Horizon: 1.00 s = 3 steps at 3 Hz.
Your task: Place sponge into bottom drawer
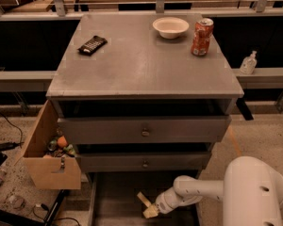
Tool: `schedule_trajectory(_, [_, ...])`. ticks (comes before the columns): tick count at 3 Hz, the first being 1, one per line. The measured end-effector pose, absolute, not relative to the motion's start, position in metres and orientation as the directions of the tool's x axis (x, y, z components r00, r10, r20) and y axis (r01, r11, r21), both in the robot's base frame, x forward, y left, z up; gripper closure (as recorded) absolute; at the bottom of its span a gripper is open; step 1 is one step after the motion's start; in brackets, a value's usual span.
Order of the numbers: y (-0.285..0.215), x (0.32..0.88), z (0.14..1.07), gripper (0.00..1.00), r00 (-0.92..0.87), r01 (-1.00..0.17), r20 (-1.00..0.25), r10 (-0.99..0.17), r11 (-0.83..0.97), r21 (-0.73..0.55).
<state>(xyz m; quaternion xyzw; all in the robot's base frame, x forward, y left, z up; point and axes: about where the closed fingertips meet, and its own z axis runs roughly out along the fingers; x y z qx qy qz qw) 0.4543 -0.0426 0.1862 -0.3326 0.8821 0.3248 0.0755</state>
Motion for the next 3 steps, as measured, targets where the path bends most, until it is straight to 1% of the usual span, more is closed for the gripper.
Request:
schedule_trajectory(1, [-0.0414, 0.4527, 0.1853, 0.04, -0.767, -0.636, -0.348, -0.539, 0.566, 0.525])
schedule_trajectory(2, [-0.0405, 0.4518, 0.1847, 0.00, -0.767, -0.635, -0.347, -0.539, 0.565, 0.527])
schedule_trajectory(3, [-0.0405, 0.4517, 0.1847, 0.00, -0.767, -0.635, -0.347, -0.539, 0.565, 0.527])
